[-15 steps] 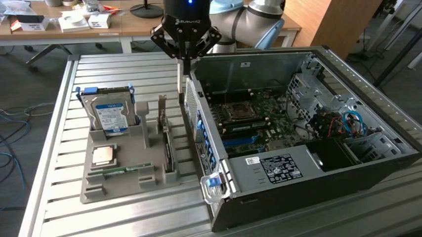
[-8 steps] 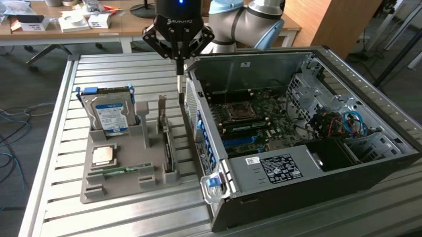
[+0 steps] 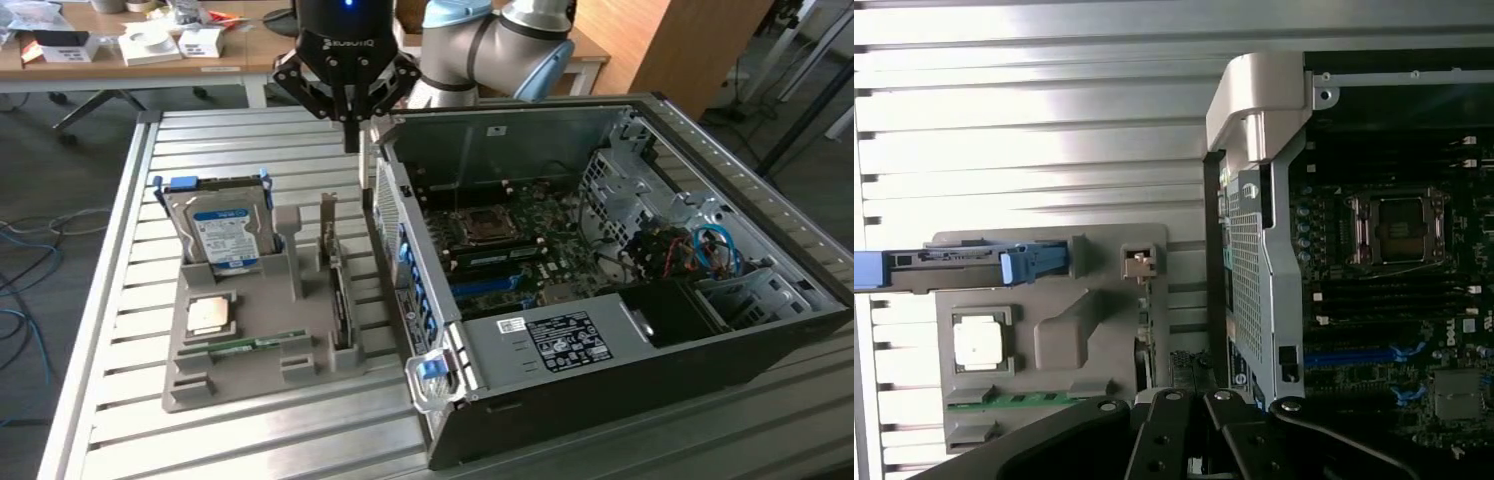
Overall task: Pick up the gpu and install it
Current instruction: 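Reach for the gpu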
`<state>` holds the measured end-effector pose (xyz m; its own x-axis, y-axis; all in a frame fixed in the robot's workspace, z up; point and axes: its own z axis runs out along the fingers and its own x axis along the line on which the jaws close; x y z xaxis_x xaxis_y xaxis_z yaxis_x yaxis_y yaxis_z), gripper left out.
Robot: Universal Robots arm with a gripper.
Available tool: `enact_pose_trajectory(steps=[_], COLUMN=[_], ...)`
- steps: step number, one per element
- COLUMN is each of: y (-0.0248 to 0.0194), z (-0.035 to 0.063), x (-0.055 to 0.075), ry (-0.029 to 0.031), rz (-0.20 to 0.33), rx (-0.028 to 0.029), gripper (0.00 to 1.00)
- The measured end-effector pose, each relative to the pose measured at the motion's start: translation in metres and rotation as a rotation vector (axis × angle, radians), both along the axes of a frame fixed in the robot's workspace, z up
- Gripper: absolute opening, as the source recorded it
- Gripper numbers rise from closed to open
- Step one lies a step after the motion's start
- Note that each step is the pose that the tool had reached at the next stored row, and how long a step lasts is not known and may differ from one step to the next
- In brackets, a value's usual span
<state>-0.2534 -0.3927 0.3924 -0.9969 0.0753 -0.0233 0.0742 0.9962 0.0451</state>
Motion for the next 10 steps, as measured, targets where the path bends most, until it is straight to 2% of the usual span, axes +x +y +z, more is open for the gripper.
enact_pose_trajectory(steps=[10], y=[0.0004], z=[-0.0002], x=[-0.014], ry=[0.0000], rz=[0.000], rx=[0.0000], gripper=[0.11])
